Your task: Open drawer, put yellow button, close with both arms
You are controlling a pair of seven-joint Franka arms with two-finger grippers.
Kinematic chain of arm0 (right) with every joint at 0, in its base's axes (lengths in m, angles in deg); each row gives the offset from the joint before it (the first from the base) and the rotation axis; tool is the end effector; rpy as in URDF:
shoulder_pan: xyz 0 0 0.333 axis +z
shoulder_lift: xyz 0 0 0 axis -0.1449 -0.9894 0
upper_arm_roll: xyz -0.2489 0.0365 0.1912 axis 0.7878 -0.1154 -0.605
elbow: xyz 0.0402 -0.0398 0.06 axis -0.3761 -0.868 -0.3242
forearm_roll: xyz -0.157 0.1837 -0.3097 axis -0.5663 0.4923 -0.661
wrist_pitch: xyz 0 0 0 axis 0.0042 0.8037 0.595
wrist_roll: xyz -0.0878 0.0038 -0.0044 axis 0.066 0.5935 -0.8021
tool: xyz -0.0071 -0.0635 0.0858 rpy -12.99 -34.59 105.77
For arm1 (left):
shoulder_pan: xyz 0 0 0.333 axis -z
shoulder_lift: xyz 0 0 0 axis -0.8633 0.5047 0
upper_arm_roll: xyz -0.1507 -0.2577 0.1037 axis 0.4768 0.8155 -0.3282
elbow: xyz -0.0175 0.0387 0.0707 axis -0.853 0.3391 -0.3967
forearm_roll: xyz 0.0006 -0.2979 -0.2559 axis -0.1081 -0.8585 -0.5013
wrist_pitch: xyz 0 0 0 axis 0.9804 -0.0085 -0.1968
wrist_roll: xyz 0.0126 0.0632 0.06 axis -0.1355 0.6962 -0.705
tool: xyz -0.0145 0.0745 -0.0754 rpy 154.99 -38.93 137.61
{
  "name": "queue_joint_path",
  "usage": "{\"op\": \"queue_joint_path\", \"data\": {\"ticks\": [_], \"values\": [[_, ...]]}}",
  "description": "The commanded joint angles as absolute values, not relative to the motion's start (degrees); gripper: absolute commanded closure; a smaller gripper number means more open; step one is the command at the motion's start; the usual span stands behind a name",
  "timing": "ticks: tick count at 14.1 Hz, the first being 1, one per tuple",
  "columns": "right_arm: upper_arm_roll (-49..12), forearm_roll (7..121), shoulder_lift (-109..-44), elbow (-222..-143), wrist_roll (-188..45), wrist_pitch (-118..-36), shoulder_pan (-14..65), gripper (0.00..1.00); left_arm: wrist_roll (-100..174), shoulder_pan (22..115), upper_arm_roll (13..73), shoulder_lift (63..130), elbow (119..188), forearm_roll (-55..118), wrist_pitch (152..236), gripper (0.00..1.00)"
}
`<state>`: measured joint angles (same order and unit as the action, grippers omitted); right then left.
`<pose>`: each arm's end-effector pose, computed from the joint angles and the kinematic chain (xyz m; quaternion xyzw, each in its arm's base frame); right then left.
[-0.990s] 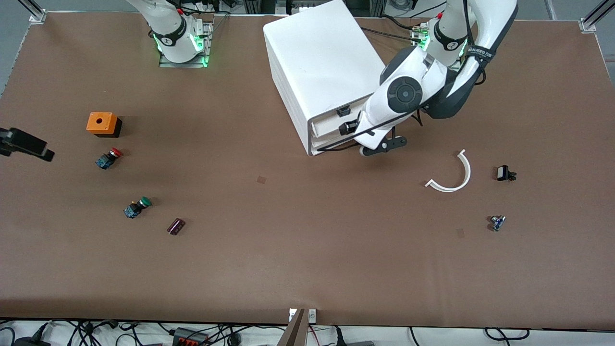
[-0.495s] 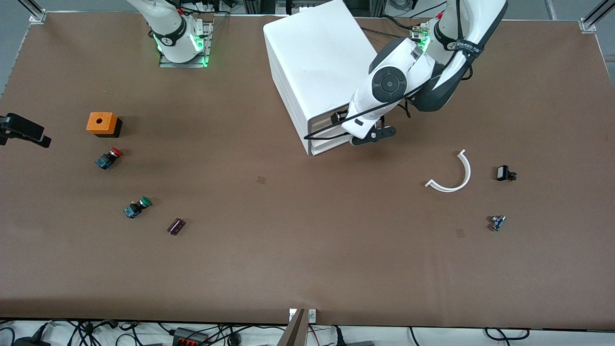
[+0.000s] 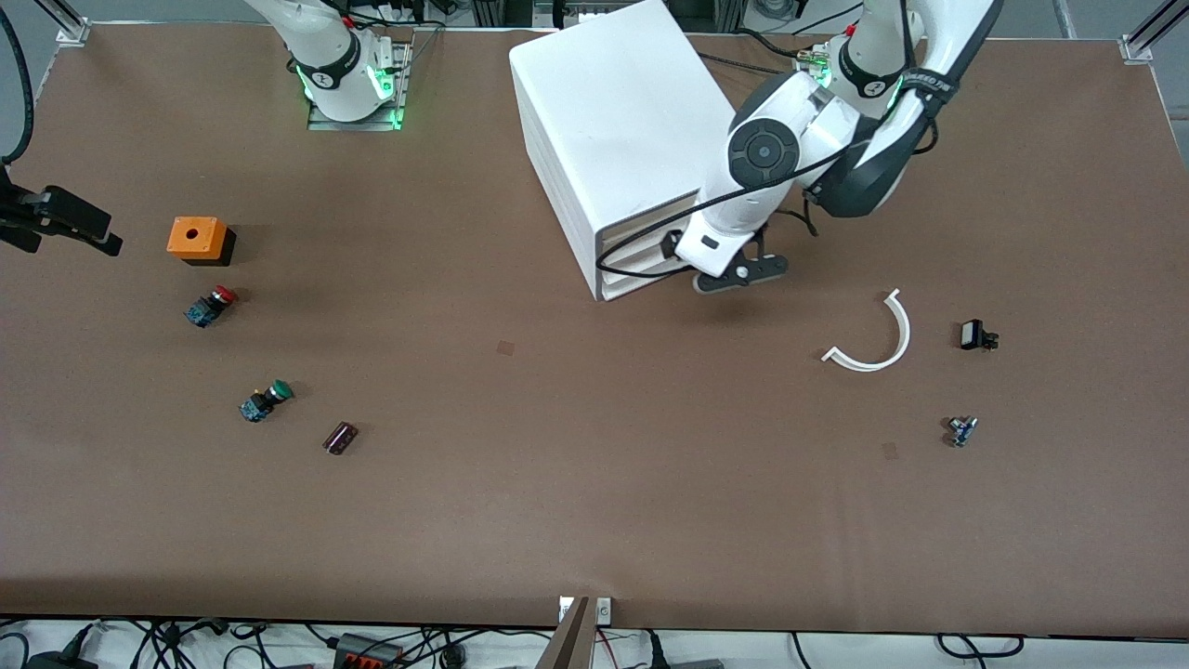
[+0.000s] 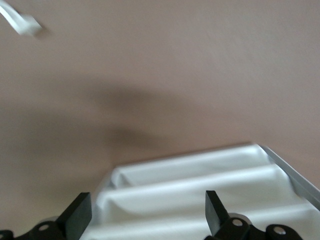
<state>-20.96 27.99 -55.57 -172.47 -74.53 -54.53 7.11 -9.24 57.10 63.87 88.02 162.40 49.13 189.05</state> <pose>0.5731 -0.0401 0.6148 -0.9997 0.0179 -0.0147 0.0077 0.4943 -0.3283 0.3666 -0.9902 -0.1125 0.0748 0.0367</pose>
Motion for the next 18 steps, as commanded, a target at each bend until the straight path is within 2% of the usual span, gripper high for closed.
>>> {"op": "queue_joint_path", "data": {"ticks": [1,4,8,11,13,14,16,17,18], "values": [[-21.31,27.21,-54.35,-174.35,-73.91,-55.68,6.84,0.00,-3.57,53.73,64.38,87.01,158.83,58.77,182.65,0.00],[-21.22,27.04,-54.44,-174.44,-73.73,-55.51,6.84,0.00,10.13,47.93,64.64,86.92,153.65,60.65,179.75,0.00],[-21.22,25.98,-54.26,-174.61,-73.91,-54.80,6.92,0.00,28.06,40.37,65.17,86.49,146.97,60.04,169.83,0.00],[-21.31,26.07,-54.35,-174.70,-73.99,-54.89,6.92,0.00,35.65,38.95,64.65,86.66,139.50,59.16,162.61,0.00],[-21.31,25.98,-54.35,-174.79,-73.90,-54.89,6.92,0.00,37.84,39.03,62.82,84.30,139.04,54.79,162.07,0.00],[-21.31,25.98,-54.35,-174.79,-73.90,-54.89,6.92,0.00,40.90,40.43,57.41,81.94,139.04,49.63,162.07,0.00],[-21.31,25.98,-54.44,-174.70,-73.90,-55.15,6.92,0.00,50.55,51.98,40.04,78.41,140.44,43.08,162.07,0.00],[-21.31,25.89,-54.44,-174.70,-73.90,-55.24,6.92,0.00,51.99,55.96,34.73,77.27,141.49,43.07,162.33,0.00],[-21.31,25.72,-54.44,-174.70,-73.90,-55.15,6.92,0.00,51.66,57.82,31.98,75.60,143.41,42.64,163.03,0.00]]}}
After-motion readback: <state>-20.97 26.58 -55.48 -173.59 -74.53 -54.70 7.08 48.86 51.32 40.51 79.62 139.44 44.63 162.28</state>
